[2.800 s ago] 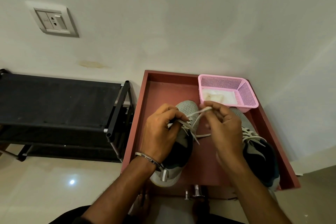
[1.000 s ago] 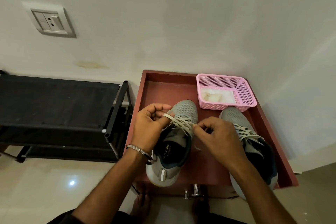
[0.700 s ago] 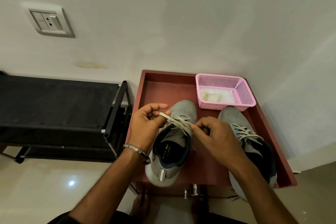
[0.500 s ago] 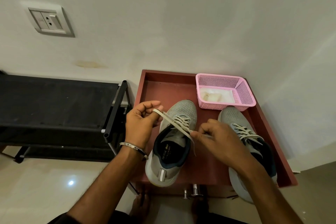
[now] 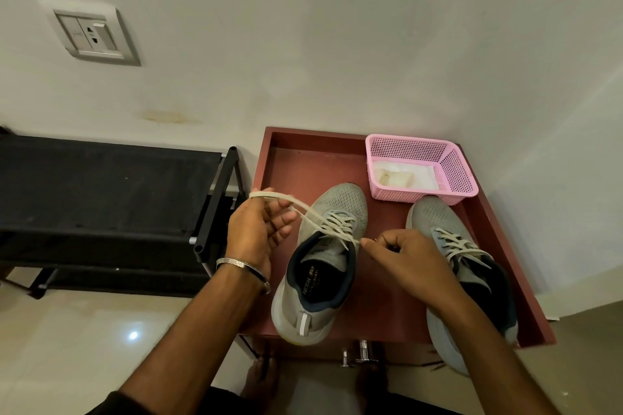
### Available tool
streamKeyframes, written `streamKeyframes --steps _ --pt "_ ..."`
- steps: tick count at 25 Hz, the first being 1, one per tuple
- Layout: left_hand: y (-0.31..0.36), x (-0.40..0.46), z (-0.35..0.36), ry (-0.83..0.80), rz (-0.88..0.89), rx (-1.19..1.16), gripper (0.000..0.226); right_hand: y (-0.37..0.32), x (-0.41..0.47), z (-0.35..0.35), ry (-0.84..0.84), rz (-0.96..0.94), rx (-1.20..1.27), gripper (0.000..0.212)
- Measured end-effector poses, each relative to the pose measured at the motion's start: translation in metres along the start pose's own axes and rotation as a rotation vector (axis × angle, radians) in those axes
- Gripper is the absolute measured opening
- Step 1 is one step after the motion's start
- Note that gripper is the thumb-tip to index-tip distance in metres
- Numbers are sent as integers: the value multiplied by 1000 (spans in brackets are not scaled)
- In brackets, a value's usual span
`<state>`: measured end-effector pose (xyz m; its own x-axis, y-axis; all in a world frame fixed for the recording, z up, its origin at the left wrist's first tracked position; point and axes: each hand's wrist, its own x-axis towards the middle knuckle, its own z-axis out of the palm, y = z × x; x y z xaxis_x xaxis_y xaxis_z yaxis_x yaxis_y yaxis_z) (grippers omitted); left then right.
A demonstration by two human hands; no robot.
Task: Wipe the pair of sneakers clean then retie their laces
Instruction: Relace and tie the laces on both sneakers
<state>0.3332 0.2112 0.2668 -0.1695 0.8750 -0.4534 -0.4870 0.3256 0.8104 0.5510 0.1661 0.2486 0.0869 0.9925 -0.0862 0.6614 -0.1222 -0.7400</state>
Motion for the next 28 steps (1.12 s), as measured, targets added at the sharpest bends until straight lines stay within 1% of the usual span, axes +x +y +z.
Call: streamKeyframes --steps 3,5,7,8,10,11,13,15,16,18,19,20,21,22,23,25,26,27,28 --pt "-1 -4 2 17 -25 75 61 1 0 1 52 -28 -38 43" --pt "-2 -4 0 33 -17 110 68 3 0 1 86 -45 -72 42" --pt "-5 3 -4 59 50 160 67 3 0 1 88 -46 -101 41" --pt "-7 6 -6 81 89 197 62 3 0 1 84 -43 -115 40" --pt "-9 10 -8 148 172 255 43 2 -1 3 82 -30 -143 39" --pt "-8 11 -8 177 214 286 40 2 -1 3 82 -18 -156 39" --pt "-7 10 -10 218 269 401 49 1 -2 3 80 -6 -199 37" --pt "-7 8 -9 234 323 521 49 1 -3 3 117 -32 -339 31" --pt "-6 5 -9 219 390 574 42 -1 -4 3 166 -51 -426 30" --pt "-7 -1 -7 111 568 704 20 -7 -6 1 306 -67 -516 34" --pt "-8 -6 -5 24 636 780 12 -12 -7 -1 375 -82 -503 34" --pt "-9 -8 -4 -69 686 871 11 -17 -9 -3 432 -112 -453 32" --pt "-11 -9 -4 -156 716 975 15 -21 -10 -3 455 -145 -380 32" --pt "-13 -9 -4 -225 728 1079 21 -24 -12 -2 429 -170 -304 33" --pt "-15 -8 -4 -276 722 1164 27 -27 -15 1 351 -175 -255 35" --pt "-16 -5 -6 -336 669 1231 32 -31 -20 12 137 -166 -276 42" --pt "-17 -4 -6 -343 650 1231 28 -30 -21 17 60 -175 -302 43" --pt "-18 -3 -7 -340 650 1224 23 -29 -21 19 27 -190 -305 41" --pt "-17 -3 -7 -326 659 1224 17 -27 -20 18 28 -202 -292 39"
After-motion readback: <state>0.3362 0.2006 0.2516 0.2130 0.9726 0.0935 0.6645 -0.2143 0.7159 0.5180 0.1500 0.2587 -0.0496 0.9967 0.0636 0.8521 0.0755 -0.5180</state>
